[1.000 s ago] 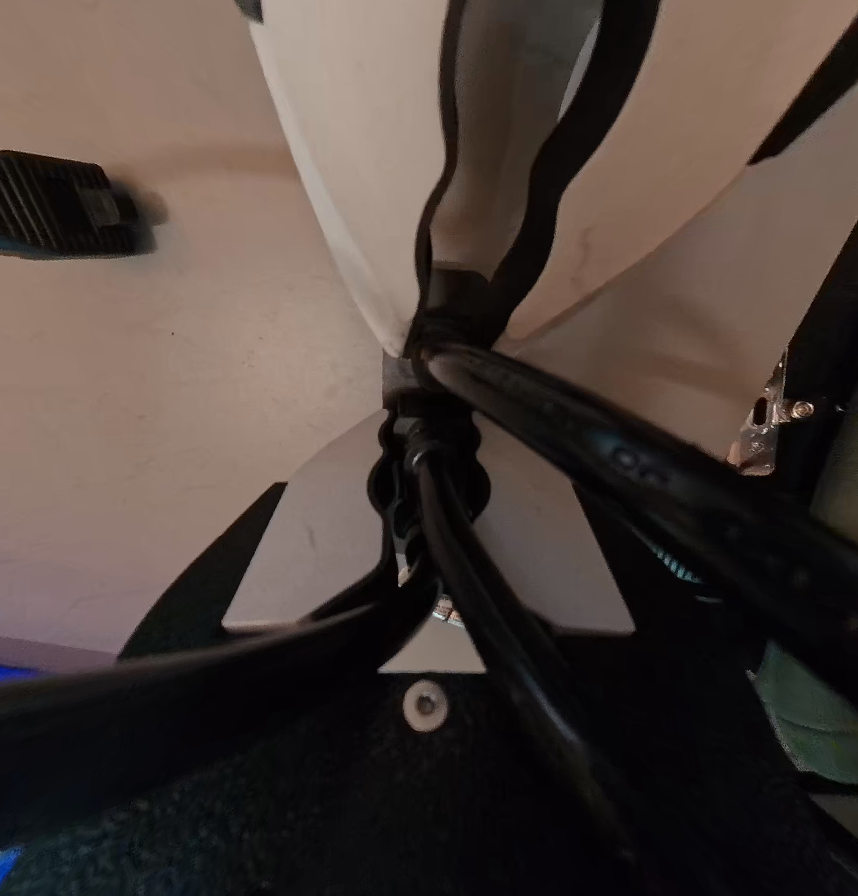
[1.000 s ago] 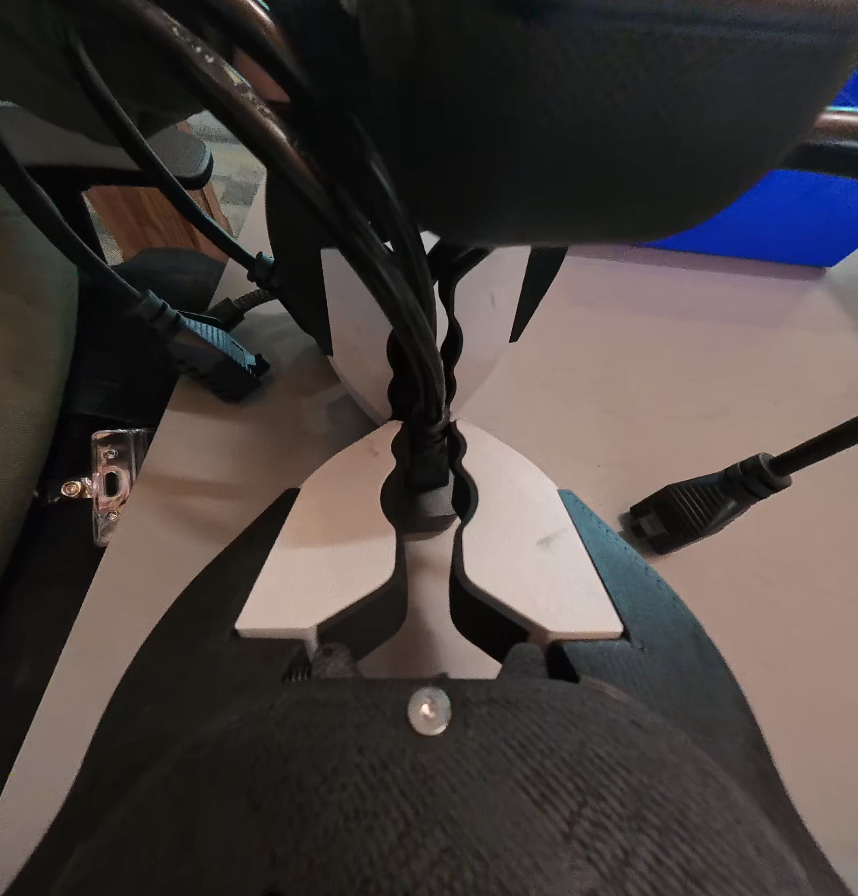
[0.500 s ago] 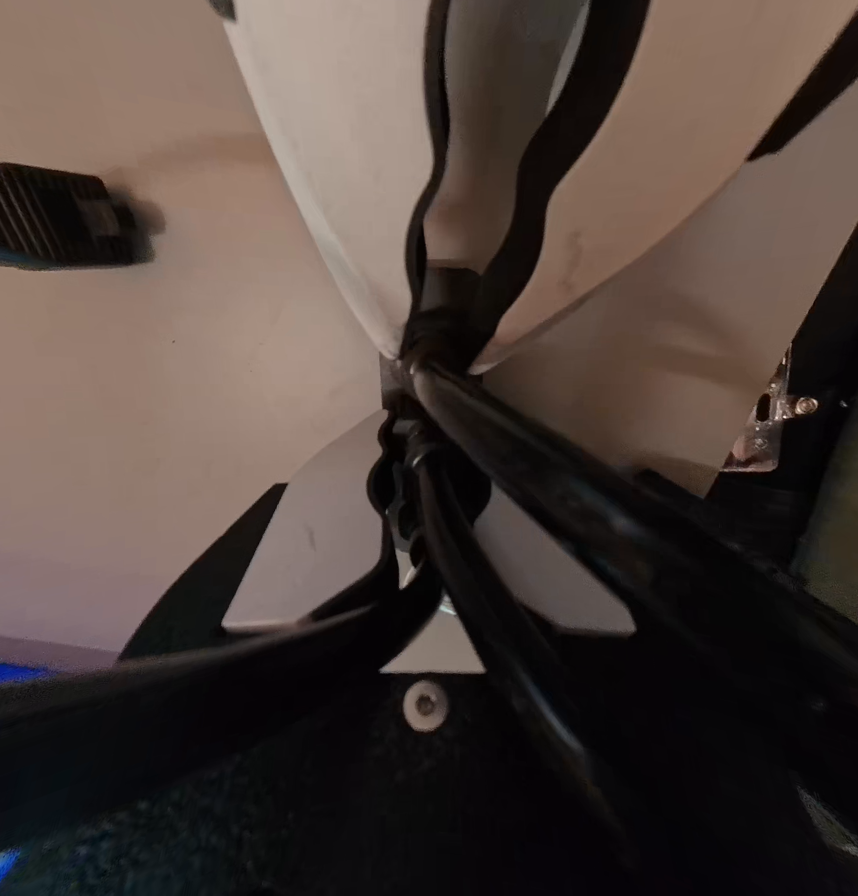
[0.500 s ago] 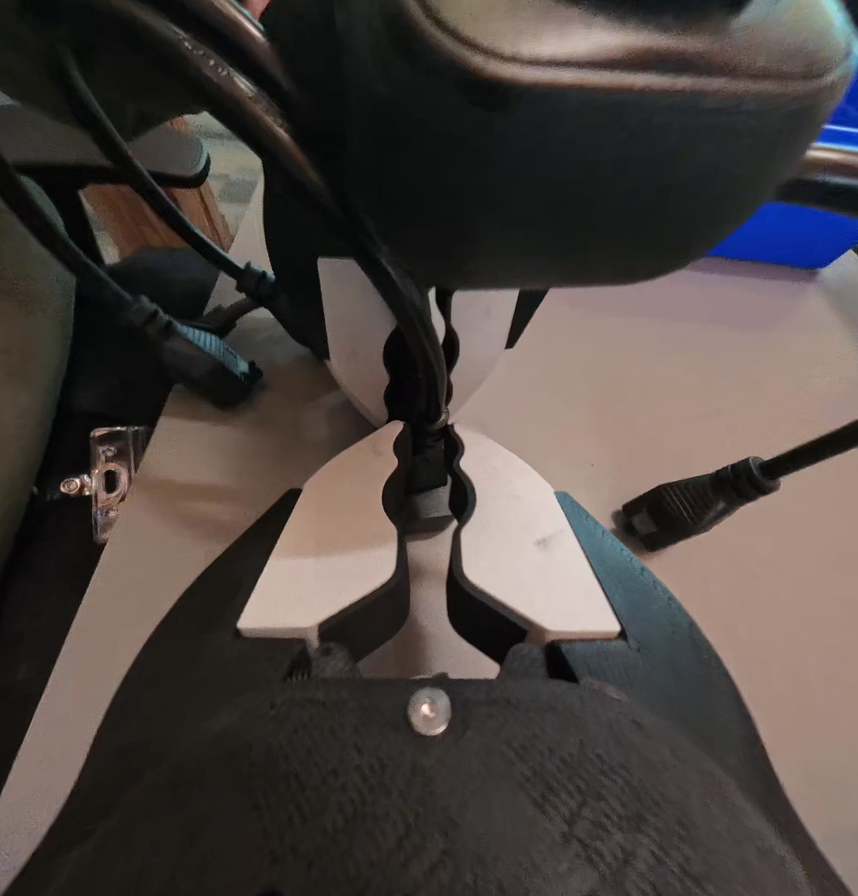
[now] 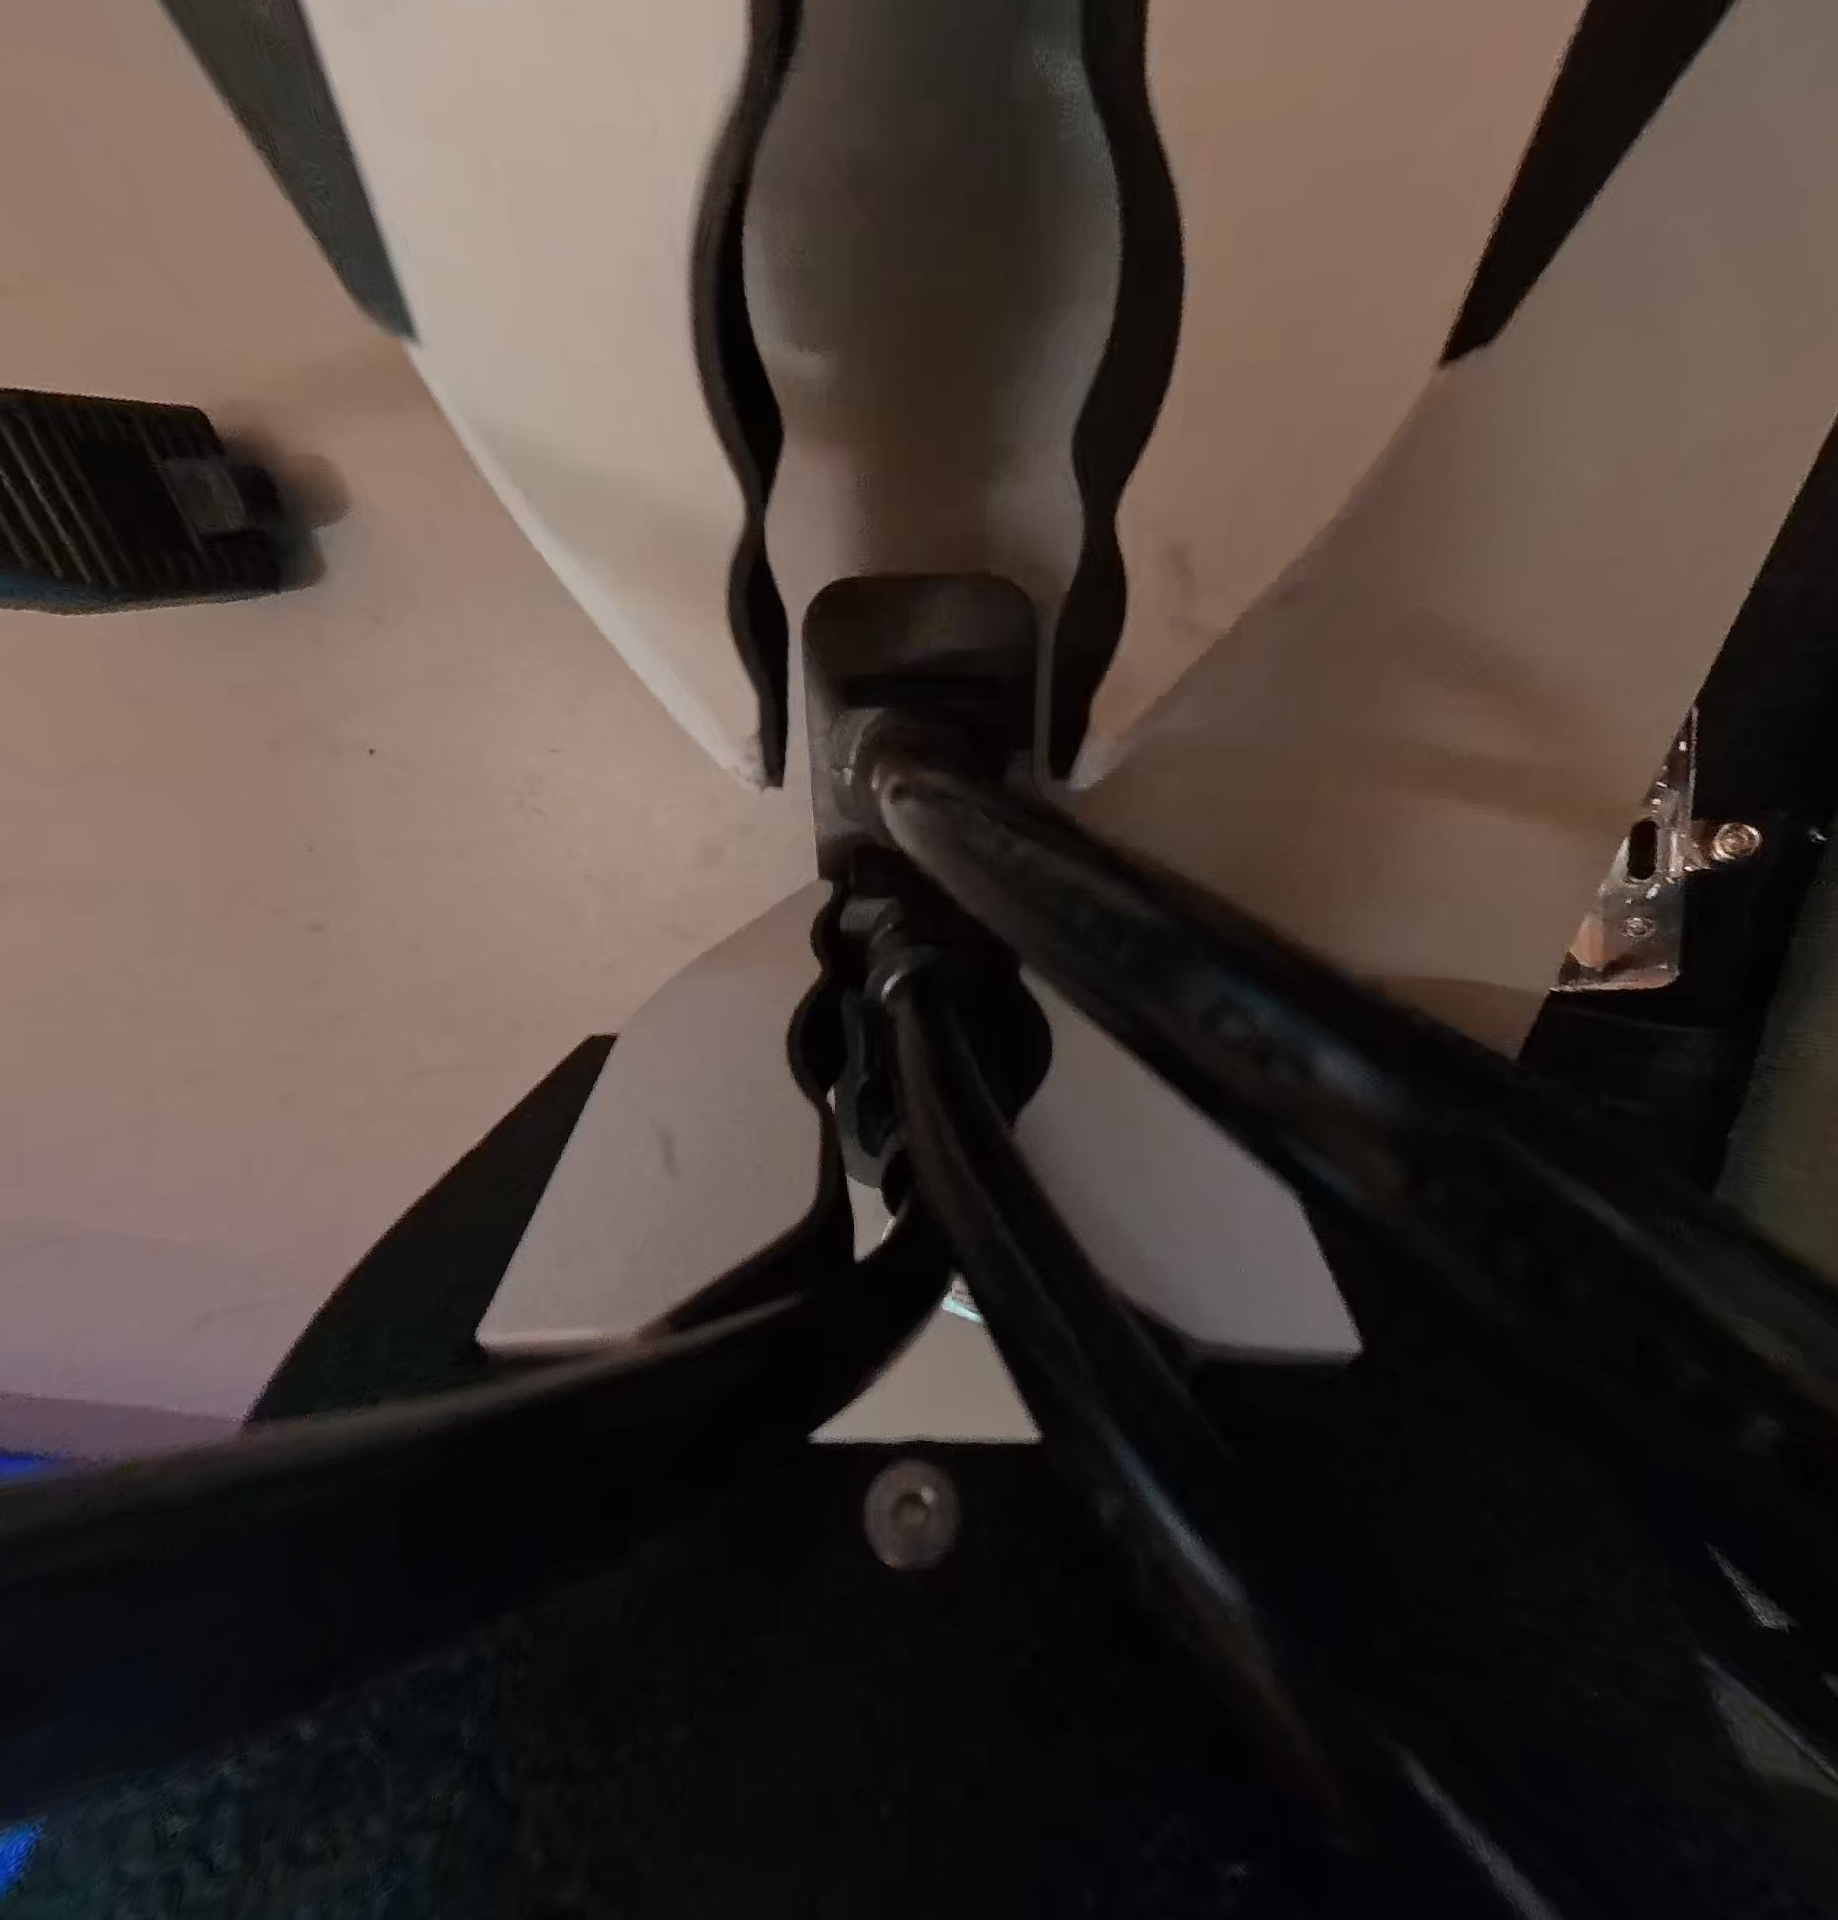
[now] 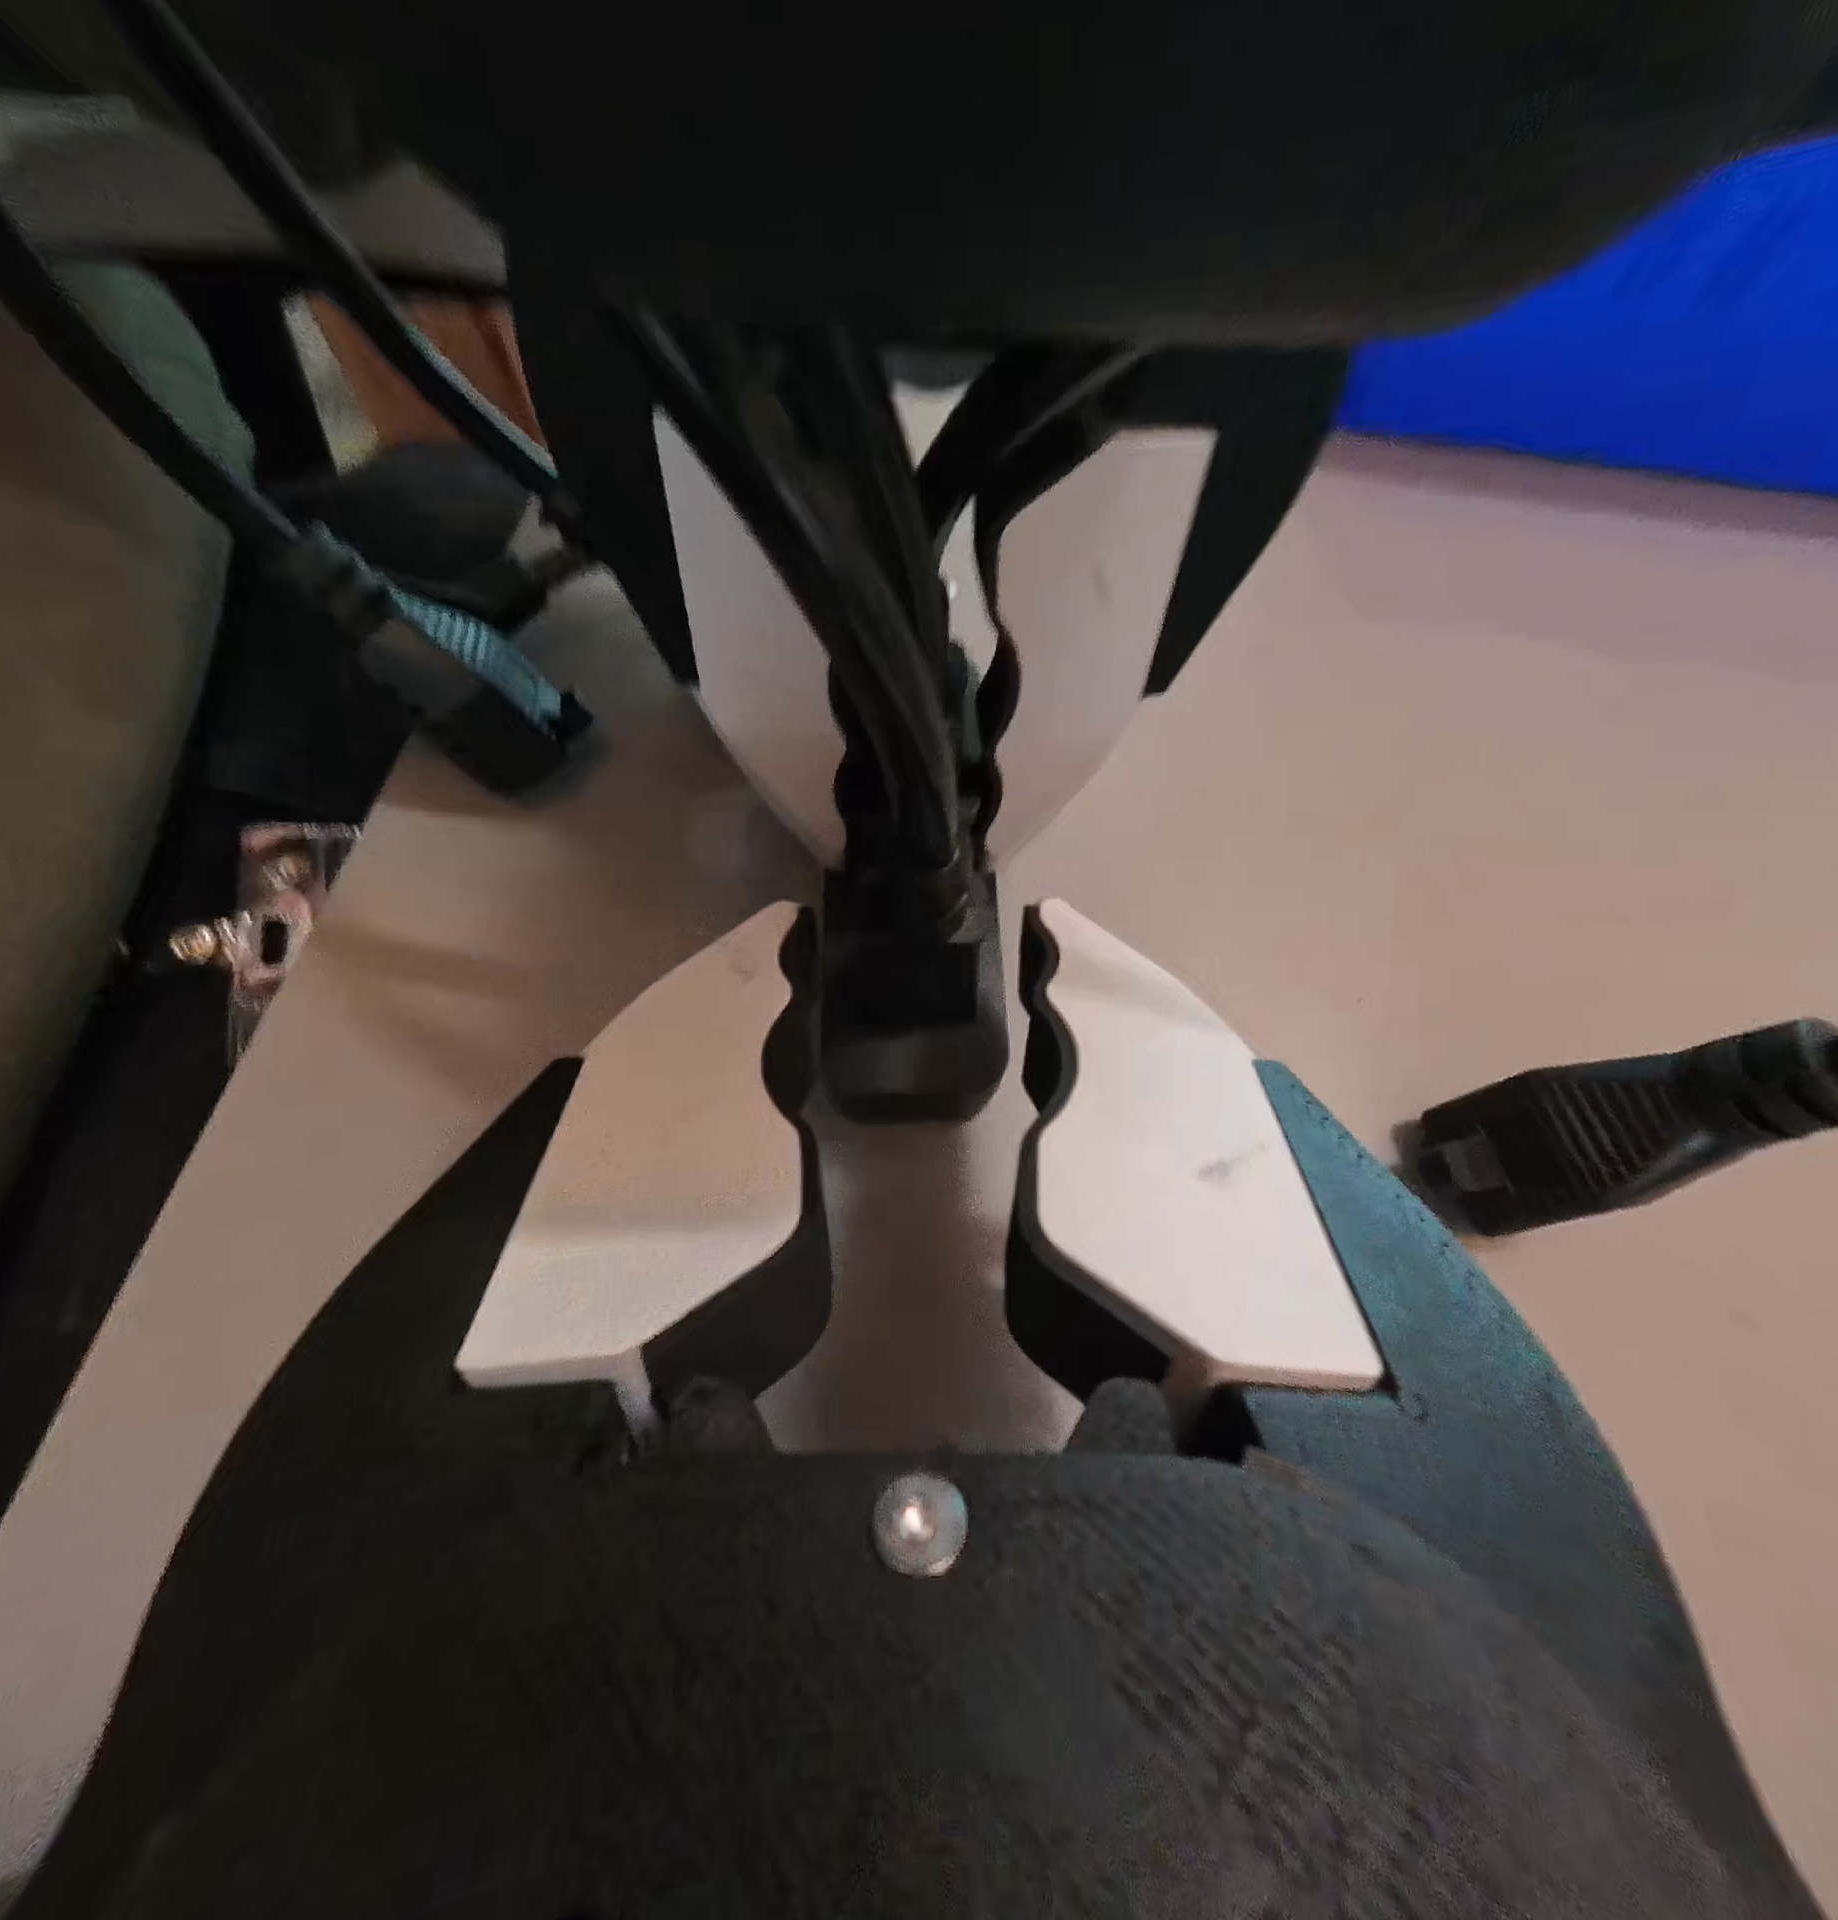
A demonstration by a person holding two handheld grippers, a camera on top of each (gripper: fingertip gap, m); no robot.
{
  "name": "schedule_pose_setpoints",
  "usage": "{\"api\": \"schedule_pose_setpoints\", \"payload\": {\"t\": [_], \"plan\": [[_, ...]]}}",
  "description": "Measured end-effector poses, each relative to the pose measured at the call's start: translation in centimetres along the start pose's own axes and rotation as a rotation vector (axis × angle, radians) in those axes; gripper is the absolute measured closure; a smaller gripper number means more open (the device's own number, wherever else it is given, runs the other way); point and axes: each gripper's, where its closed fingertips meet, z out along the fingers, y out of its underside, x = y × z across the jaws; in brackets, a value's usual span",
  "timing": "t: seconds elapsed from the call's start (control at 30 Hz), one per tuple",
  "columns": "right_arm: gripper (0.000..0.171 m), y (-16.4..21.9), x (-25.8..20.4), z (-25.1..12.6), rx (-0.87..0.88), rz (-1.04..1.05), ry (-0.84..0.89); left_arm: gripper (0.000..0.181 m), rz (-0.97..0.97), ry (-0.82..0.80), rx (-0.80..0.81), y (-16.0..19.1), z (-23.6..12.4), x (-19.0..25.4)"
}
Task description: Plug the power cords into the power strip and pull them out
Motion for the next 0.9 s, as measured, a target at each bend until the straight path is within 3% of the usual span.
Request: {"api": "schedule_pose_setpoints", "payload": {"t": [0.03, 0.13, 0.23, 0.37, 0.6, 0.9], "plan": [[0.131, 0.6, 0.06, 0.39, -0.056, -0.017, 0.007, 0.156, 0.002, 0.001, 0.002, 0.0, 0.0, 0.0], [0.145, 0.45, 0.02, 0.97, -0.066, -0.039, 0.0, 0.156, -0.001, 0.001, 0.021, 0.0, 0.0, 0.01], [0.146, 0.43, -0.01, 0.94, -0.062, -0.019, 0.013, 0.155, -0.012, 0.002, 0.049, -0.03, 0.0, 0.02], [0.147, 0.16, -0.22, 0.89, 0.07, 0.073, 0.033, 0.156, -0.003, 0.004, 0.096, -0.11, 0.0, 0.12], [0.148, 0.2, -0.29, 0.82, -0.014, 0.088, 0.072, 0.156, 0.017, -0.002, 0.066, -0.05, -0.03, 0.21], [0.148, 0.17, -0.28, 0.66, 0.022, 0.131, 0.088, 0.155, 0.009, 0.003, 0.073, -0.18, -0.01, 0.28]]}}
